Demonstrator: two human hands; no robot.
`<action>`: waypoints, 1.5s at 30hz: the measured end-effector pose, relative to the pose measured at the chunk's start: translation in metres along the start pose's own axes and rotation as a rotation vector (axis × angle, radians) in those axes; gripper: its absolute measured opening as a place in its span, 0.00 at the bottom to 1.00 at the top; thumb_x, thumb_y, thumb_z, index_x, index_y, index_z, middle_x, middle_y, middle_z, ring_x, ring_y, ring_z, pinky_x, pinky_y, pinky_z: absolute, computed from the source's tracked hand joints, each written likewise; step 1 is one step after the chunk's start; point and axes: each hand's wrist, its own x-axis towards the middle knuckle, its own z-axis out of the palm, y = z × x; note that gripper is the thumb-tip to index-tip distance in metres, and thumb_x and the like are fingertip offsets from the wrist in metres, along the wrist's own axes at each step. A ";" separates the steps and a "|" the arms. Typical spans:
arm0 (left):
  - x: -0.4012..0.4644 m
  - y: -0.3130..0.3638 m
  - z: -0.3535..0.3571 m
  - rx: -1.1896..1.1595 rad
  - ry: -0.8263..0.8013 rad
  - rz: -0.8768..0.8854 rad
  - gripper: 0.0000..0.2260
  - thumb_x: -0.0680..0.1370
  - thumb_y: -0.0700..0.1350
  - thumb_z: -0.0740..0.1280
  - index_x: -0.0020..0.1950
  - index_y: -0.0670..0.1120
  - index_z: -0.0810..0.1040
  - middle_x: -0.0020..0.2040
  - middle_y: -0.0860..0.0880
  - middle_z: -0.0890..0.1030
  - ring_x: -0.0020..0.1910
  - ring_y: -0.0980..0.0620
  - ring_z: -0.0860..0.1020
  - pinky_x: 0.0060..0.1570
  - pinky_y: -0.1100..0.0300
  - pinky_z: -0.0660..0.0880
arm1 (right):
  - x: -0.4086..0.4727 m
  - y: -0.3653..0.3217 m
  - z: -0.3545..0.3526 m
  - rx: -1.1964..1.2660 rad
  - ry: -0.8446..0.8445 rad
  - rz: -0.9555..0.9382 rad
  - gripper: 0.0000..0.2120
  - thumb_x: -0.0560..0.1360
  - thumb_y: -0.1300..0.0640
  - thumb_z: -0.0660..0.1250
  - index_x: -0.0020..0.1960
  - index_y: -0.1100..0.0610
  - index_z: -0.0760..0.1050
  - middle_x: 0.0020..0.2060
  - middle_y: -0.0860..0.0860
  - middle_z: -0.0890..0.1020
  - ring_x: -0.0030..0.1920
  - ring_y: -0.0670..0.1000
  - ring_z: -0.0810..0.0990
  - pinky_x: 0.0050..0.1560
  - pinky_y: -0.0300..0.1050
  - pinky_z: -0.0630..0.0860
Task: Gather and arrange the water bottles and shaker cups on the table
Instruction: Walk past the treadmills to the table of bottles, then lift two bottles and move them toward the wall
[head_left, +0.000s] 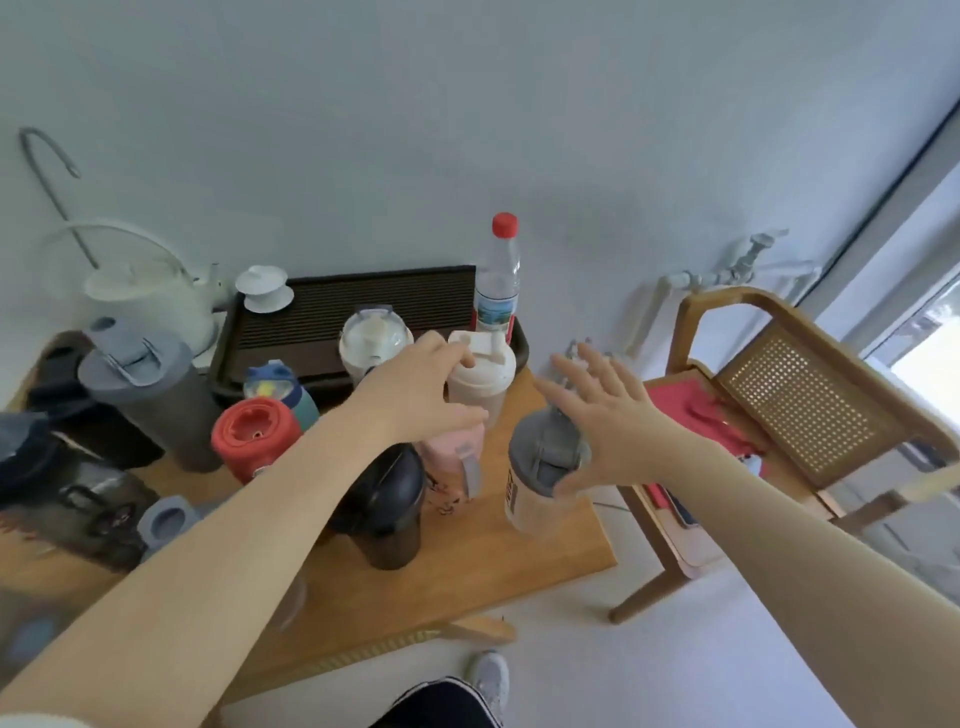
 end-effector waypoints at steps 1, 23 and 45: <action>0.007 -0.002 0.002 0.104 -0.109 -0.014 0.29 0.69 0.56 0.68 0.67 0.52 0.64 0.58 0.50 0.68 0.56 0.50 0.70 0.45 0.57 0.67 | 0.007 0.003 0.000 -0.048 -0.077 -0.055 0.53 0.63 0.32 0.68 0.76 0.48 0.41 0.77 0.51 0.40 0.76 0.57 0.36 0.74 0.59 0.42; 0.004 0.034 0.008 0.049 0.032 -0.359 0.34 0.63 0.63 0.71 0.63 0.51 0.63 0.55 0.52 0.70 0.48 0.51 0.70 0.42 0.55 0.69 | 0.026 0.049 0.016 0.351 0.181 -0.365 0.36 0.56 0.32 0.64 0.63 0.41 0.67 0.57 0.44 0.67 0.52 0.51 0.75 0.50 0.49 0.78; -0.206 -0.137 -0.229 -0.018 0.744 -0.405 0.35 0.59 0.61 0.73 0.61 0.47 0.68 0.51 0.52 0.72 0.48 0.49 0.72 0.46 0.59 0.67 | 0.086 -0.226 -0.165 0.624 0.785 -0.680 0.35 0.57 0.39 0.68 0.59 0.58 0.72 0.52 0.48 0.72 0.47 0.38 0.69 0.48 0.18 0.63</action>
